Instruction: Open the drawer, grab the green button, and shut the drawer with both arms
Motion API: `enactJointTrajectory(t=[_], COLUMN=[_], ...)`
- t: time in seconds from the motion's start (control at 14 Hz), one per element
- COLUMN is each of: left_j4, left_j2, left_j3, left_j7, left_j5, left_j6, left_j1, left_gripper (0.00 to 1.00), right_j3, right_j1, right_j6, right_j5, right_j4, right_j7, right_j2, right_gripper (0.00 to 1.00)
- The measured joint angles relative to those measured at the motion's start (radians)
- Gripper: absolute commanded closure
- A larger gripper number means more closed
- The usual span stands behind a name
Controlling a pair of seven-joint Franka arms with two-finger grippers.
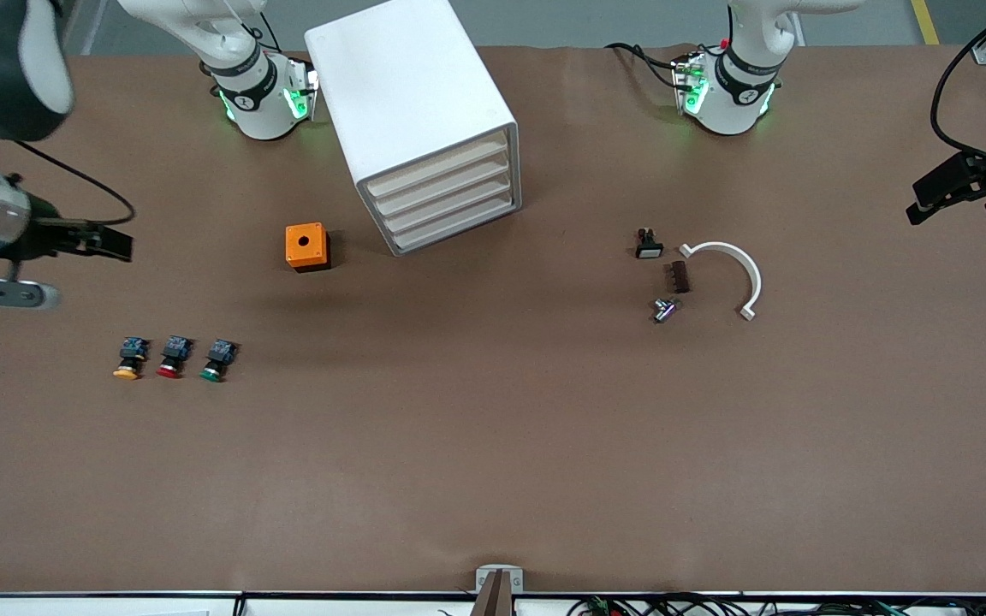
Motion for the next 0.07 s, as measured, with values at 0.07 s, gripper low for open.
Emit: enactJointTrajectory(t=[0.07], left_j4=[0.0], left_j2=[0.0], left_j3=[0.0], left_j7=[0.0], left_j5=[0.0], left_j6=[-0.001], left_j1=[0.0], left_gripper=[0.0], right_j3=[-0.001], right_j1=[-0.031], right_j6=[-0.01], right_j5=[0.011], right_j4=[0.017], right_j7=[-0.035], right_j2=[0.0], right_gripper=[0.0])
